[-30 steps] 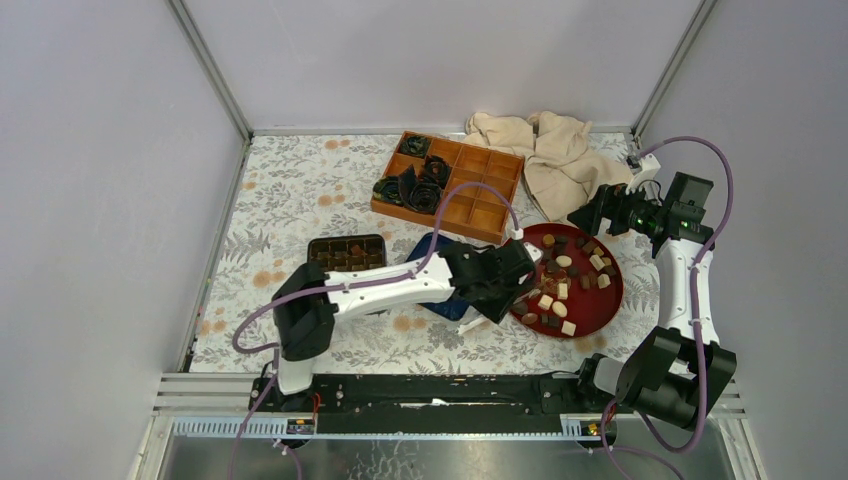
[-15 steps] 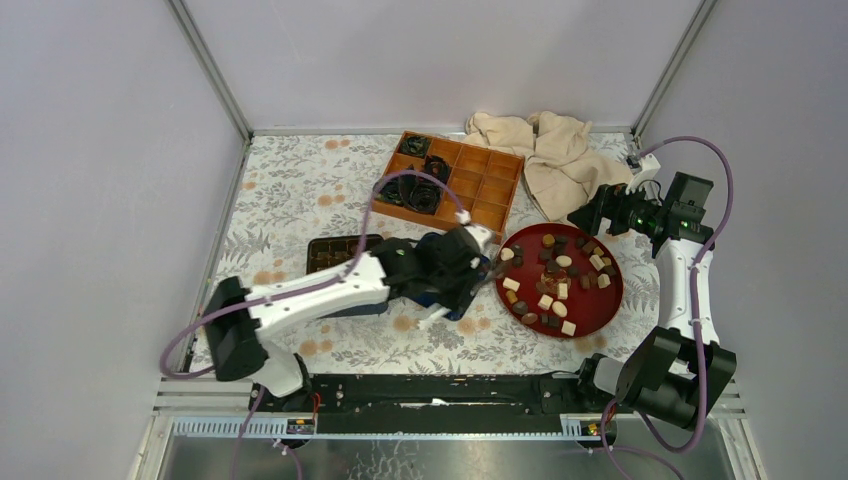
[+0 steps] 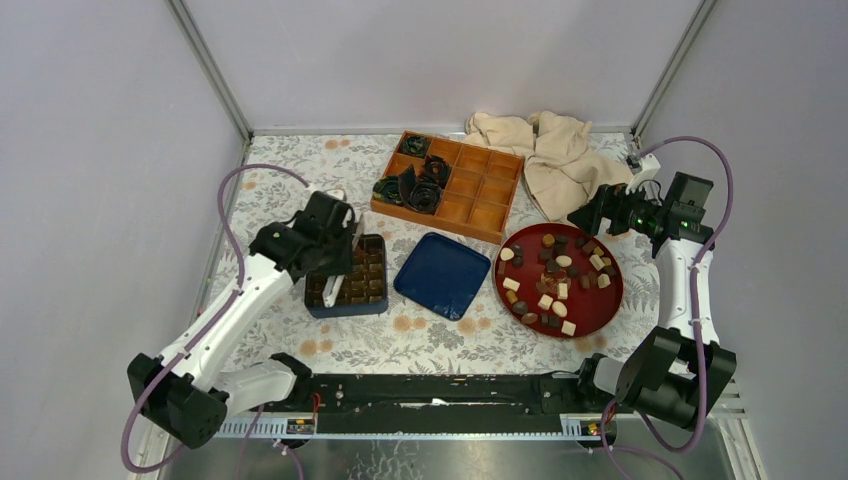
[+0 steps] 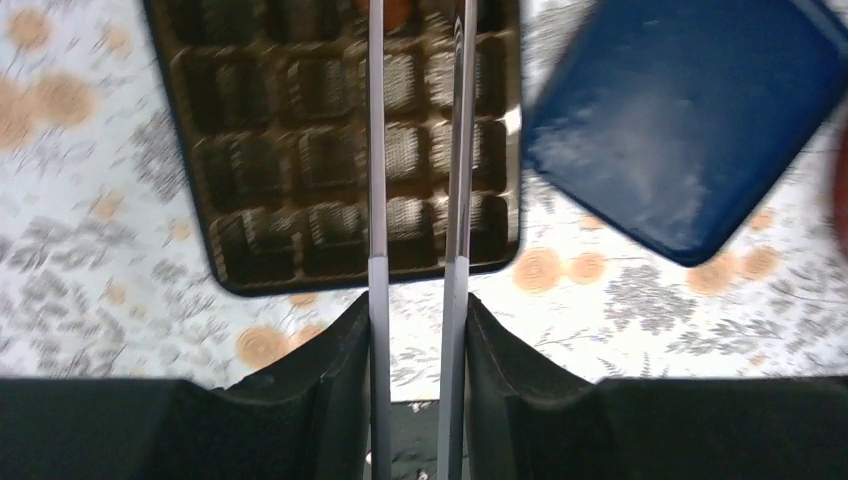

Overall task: Pack the chocolate
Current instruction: Pick up the fake chocolate from the plate, then place the fake chocolate in the packing box.

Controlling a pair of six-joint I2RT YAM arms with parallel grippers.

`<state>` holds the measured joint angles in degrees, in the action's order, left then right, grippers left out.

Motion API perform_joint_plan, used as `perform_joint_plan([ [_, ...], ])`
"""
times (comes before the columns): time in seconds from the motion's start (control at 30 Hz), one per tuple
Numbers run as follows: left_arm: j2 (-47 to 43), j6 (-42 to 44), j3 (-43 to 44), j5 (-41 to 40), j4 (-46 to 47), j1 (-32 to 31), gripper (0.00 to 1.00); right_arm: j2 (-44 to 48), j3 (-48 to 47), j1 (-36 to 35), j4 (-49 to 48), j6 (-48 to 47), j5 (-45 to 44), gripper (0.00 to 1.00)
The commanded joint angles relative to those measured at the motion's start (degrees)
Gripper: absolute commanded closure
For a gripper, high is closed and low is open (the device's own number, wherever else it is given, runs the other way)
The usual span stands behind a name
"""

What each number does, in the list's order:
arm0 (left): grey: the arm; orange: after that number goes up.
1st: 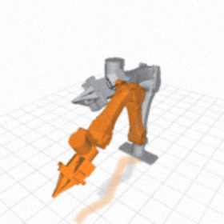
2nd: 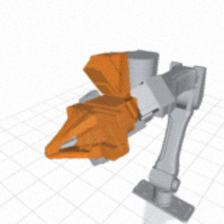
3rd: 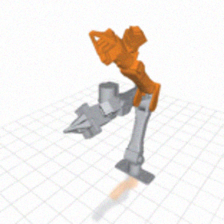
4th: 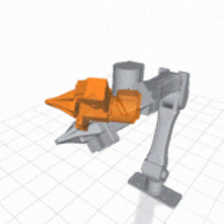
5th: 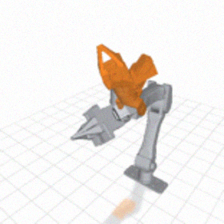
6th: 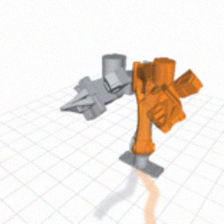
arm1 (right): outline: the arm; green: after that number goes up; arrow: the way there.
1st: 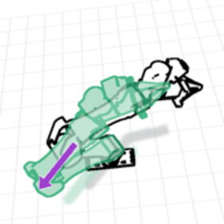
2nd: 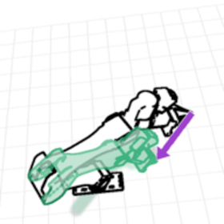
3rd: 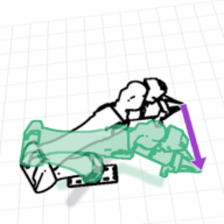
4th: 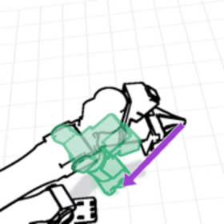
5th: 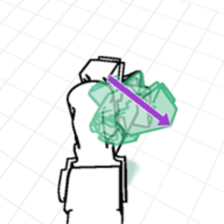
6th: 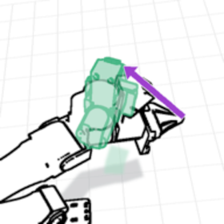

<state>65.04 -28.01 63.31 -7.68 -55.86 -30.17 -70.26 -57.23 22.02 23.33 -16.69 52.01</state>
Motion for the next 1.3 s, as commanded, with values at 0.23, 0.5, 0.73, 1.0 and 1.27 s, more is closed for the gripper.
perform_joint_plan([
  [0.23, -0.07, 2.46, -1.55, -6.93, -7.51, 8.52, 1.0, 0.12, -0.42, 0.09, -1.17, -0.19, 1.25, 0.08],
  [0.5, 1.27, 1.83, -2.11, -10.21, -8.1, 9.56, 0.98, 0.21, -0.43, 0.12, -1.09, -0.14, 1.34, 0.08],
  [0.73, 1.65, 1.55, -3.57, -10.0, -7.99, 9.92, 0.91, 0.21, -0.48, 0.05, -1.1, -0.19, 1.41, 0.08],
  [1.0, 1.58, 1.48, -3.77, -9.81, -8.18, 9.97, 0.71, 0.21, -0.49, 0.09, -1.1, -0.19, 1.34, 0.08],
  [1.27, 2.11, 1.51, -3.76, -9.97, -8.18, 9.96, 0.55, 0.12, -0.47, 0.07, -1.1, -0.19, 1.34, 0.08],
])
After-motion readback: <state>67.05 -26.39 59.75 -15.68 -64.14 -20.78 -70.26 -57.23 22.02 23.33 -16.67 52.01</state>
